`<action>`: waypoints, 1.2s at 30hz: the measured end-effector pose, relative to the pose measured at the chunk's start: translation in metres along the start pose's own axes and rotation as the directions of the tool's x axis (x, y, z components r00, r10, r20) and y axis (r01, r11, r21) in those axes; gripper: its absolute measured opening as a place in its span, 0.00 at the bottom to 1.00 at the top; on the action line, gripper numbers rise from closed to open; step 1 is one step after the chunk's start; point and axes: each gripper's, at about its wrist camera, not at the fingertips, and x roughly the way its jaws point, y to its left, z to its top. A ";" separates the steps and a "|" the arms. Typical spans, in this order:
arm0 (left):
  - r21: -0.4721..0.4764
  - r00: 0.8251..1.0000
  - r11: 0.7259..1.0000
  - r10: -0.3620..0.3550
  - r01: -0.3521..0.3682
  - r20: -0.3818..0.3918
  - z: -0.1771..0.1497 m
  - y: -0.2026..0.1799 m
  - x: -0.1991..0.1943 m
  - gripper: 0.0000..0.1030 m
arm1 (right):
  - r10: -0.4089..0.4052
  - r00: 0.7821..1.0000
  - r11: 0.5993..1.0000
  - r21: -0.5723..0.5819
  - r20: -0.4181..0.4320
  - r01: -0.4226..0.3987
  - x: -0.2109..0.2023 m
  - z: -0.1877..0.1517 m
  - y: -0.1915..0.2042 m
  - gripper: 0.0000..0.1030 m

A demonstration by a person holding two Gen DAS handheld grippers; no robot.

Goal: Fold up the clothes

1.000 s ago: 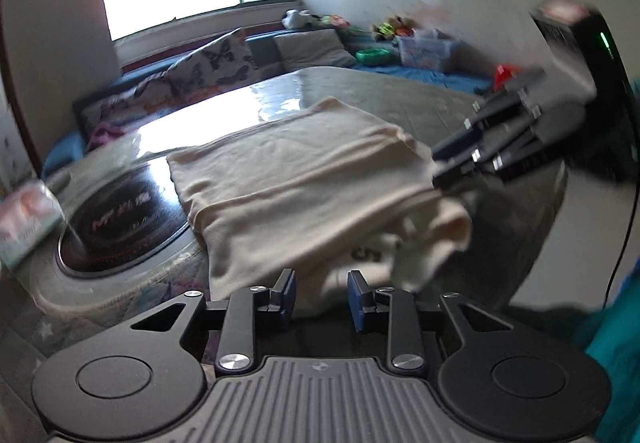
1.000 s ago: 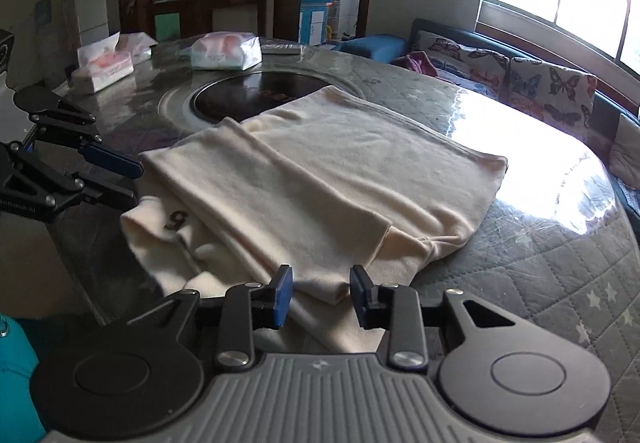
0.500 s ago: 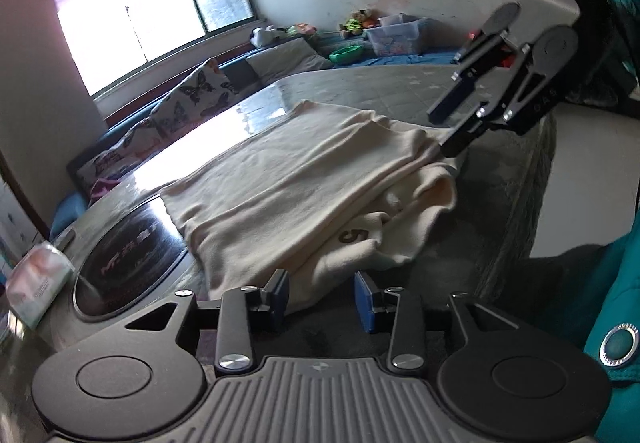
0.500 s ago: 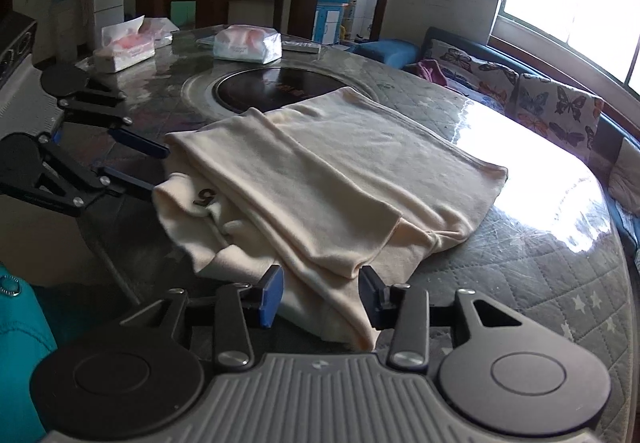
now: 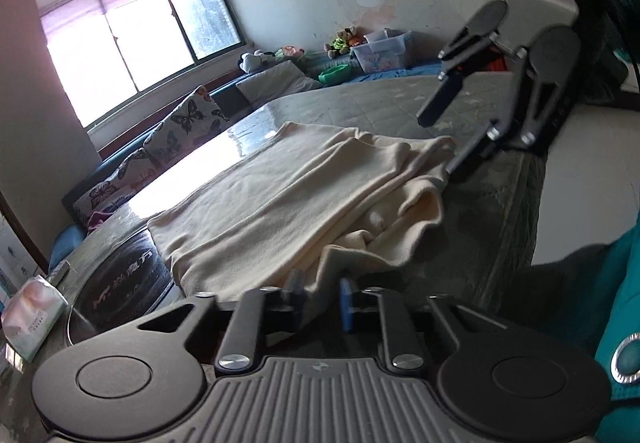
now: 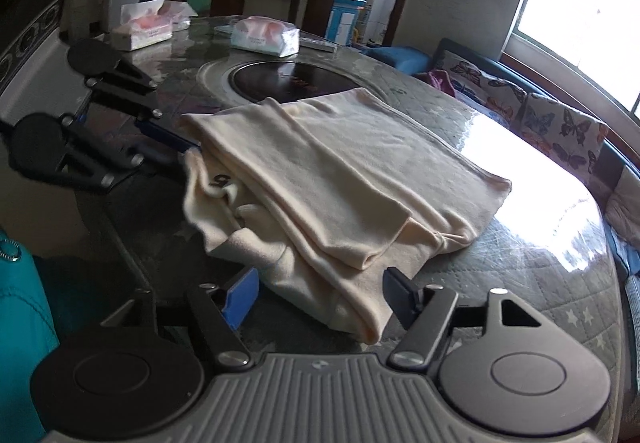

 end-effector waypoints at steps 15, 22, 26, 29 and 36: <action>-0.244 0.999 0.969 -0.020 0.028 0.033 0.028 0.050 0.013 0.07 | 0.029 0.998 0.990 -0.138 0.047 -0.022 0.020 0.009 0.011 0.58; -0.265 0.999 0.963 -0.041 0.045 0.020 0.026 0.056 0.017 0.11 | 0.081 0.996 0.995 -0.053 0.023 -0.079 0.033 0.019 -0.009 0.23; -0.217 0.999 0.976 -0.031 0.034 0.018 0.022 0.048 0.009 0.14 | 0.105 0.994 0.994 0.011 0.018 -0.105 0.036 0.026 -0.023 0.18; -0.180 1.000 0.983 -0.024 0.025 0.011 0.017 0.042 0.006 0.33 | 0.127 0.992 0.990 0.055 0.025 -0.128 0.035 0.030 -0.033 0.15; -0.088 1.000 0.996 0.004 -0.007 -0.027 0.005 0.034 0.012 0.34 | 0.117 0.993 0.987 0.108 0.034 -0.120 0.033 0.030 -0.040 0.11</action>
